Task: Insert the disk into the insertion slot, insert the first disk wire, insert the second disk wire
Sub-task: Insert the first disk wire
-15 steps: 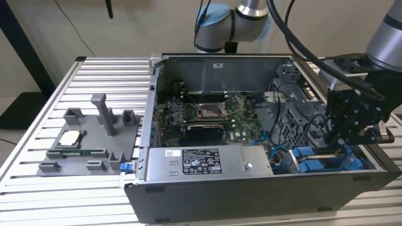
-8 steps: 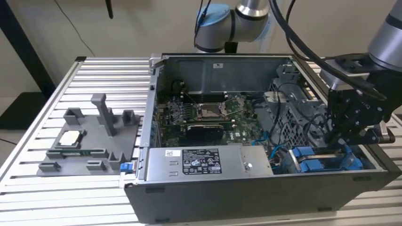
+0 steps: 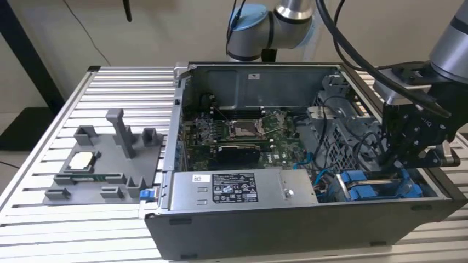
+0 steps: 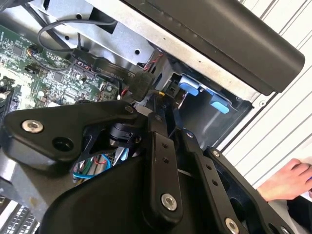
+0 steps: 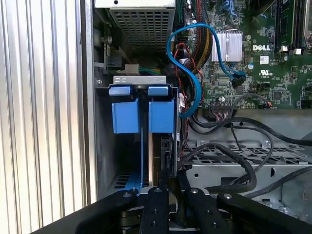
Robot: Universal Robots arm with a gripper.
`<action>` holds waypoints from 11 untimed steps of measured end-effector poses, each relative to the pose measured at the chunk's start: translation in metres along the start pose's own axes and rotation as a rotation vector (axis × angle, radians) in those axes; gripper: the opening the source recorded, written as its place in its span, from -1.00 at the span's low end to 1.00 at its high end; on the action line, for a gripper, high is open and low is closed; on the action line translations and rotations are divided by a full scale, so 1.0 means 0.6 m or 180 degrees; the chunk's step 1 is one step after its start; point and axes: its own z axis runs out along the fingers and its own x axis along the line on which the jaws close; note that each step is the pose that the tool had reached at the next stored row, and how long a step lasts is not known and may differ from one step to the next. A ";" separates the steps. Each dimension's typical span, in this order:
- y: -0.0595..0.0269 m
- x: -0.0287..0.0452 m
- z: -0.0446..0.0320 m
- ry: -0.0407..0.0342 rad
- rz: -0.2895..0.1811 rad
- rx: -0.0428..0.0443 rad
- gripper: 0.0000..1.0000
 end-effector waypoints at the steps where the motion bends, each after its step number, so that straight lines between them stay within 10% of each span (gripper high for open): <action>1: 0.000 0.000 0.000 0.0000 0.0003 0.0000 -0.62; 11: 0.000 0.000 0.010 0.0004 0.0077 0.0000 -0.62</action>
